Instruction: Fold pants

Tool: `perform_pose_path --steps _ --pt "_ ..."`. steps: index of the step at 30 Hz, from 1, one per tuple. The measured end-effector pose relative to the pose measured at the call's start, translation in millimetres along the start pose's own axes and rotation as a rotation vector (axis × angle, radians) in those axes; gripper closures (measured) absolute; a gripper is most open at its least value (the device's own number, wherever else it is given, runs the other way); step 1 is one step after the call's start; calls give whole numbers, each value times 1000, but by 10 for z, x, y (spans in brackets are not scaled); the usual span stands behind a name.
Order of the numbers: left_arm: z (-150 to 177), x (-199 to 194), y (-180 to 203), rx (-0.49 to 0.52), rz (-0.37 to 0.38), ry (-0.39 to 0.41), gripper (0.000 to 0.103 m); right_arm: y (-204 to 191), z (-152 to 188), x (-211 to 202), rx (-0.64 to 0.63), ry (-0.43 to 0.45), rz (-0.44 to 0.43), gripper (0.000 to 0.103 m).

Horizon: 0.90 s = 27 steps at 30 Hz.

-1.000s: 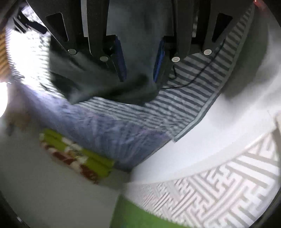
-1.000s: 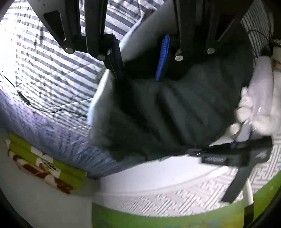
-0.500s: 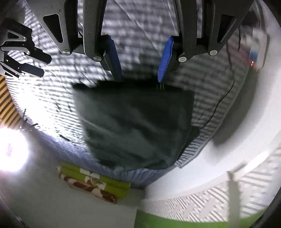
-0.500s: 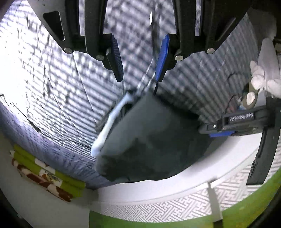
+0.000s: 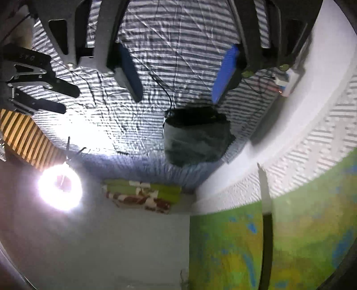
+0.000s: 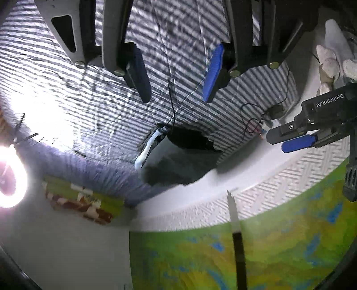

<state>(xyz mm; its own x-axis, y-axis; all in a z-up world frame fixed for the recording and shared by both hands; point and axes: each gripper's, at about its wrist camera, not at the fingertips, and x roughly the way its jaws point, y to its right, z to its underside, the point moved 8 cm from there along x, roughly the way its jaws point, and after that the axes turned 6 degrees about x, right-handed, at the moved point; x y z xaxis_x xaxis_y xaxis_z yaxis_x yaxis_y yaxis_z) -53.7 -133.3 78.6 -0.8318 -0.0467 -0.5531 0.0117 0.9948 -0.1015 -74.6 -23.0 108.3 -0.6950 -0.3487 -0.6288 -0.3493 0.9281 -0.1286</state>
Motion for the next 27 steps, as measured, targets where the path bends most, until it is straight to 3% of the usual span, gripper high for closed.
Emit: perform_pose_path --steps 4,6,12,21,27 --pt "56 -592 209 4 4 28 23 9 173 -533 -2 45 29 36" --pt "120 -820 286 17 -12 47 14 23 276 -783 1 58 43 35" --pt "363 -1315 560 29 -23 59 7 112 566 -1212 39 83 72 29" --pt "831 -1467 808 -44 31 40 4 177 980 -1379 85 69 101 27" --pt "1140 -1365 877 -79 19 7 4 198 1255 -1379 129 51 124 27"
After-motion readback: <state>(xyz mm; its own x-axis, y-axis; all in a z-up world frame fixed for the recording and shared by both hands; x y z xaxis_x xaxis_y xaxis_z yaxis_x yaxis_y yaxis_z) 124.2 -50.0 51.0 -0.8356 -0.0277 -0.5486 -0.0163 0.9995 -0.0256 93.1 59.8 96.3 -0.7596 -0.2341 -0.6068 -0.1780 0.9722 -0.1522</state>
